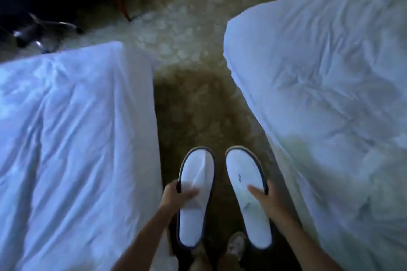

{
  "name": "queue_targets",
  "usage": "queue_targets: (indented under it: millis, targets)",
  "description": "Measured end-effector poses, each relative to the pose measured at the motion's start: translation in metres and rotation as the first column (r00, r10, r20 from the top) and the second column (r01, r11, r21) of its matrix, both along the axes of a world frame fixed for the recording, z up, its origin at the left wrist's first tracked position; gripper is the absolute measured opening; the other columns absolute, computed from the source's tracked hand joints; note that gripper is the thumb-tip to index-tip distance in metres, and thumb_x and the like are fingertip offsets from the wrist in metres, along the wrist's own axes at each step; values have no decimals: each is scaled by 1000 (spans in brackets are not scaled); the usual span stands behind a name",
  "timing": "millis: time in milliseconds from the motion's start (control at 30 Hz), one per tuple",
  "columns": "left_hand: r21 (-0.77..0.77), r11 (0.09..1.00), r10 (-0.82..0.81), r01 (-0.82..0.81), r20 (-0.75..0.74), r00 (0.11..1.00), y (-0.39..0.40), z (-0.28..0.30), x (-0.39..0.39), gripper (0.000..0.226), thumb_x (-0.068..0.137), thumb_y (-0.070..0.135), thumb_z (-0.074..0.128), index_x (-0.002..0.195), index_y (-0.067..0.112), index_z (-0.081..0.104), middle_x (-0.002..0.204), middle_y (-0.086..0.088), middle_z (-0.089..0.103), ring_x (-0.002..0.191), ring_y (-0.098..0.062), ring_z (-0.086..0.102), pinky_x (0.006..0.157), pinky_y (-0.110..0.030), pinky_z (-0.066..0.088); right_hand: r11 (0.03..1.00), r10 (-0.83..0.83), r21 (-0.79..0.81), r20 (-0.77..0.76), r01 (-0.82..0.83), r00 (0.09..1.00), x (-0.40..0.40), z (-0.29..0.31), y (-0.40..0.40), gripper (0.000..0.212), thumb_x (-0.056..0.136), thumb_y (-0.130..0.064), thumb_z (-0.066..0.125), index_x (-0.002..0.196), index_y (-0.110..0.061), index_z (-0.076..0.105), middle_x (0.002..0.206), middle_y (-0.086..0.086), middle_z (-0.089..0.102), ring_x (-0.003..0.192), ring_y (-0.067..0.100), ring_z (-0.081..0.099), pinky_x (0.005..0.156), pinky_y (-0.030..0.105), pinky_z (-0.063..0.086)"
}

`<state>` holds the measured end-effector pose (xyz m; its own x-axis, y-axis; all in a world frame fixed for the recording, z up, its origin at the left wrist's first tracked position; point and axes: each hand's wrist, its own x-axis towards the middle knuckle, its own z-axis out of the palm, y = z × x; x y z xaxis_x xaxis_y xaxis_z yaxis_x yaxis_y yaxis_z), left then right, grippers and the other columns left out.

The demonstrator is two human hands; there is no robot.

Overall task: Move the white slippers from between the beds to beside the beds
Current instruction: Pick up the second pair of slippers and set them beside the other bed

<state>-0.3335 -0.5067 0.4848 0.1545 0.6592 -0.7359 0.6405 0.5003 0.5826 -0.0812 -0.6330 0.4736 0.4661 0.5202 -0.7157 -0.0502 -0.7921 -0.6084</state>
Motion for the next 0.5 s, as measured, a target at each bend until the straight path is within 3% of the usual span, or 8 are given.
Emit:
queue_targets:
  millis: [33,100,167,300,433,500]
  targets:
    - [36,999,-13,13,11,1000,4,23,1,38,68,31,85,91,4,73,81,-14,75,69,-18,72,63,-34,60,999,21,40,-7,-21,1000,5,25,7,94,64,-65,72,135,-9,45,127,6,57,120,29,55,90,38,46]
    - [92,995,-25,23,27,999,11,58,1,38,70,31,84,93,2,73,82,-12,75,69,-13,71,65,-36,59,996,35,78,19,-36,999,10,64,21,76,78,-49,70,137,-9,43,130,8,54,122,31,52,89,35,43]
    - [112,993,-30,26,37,999,16,75,-2,43,70,35,82,97,4,71,85,-9,73,72,-12,71,66,-34,58,996,65,57,26,-67,998,10,84,28,73,79,-52,67,137,-15,42,132,8,53,121,30,52,91,39,47]
    - [106,989,95,-98,29,995,38,77,-3,59,62,52,80,101,9,67,94,-11,71,86,-24,70,74,-40,60,998,58,35,48,-60,997,13,84,36,63,82,-51,64,130,-16,47,114,0,53,107,20,53,82,33,44]
    - [98,969,221,-227,71,973,74,68,8,34,74,31,80,91,5,67,80,-6,68,65,-11,68,52,-21,53,998,57,-13,11,-57,998,25,63,63,73,78,-50,68,137,-13,45,134,8,54,121,27,53,92,38,48]
    - [87,967,234,-238,53,971,103,55,12,41,72,32,82,89,-3,68,80,-11,68,67,-17,69,58,-29,57,997,56,-53,-7,-56,998,40,52,85,80,77,-52,69,141,-14,40,140,9,50,126,29,50,100,43,47]
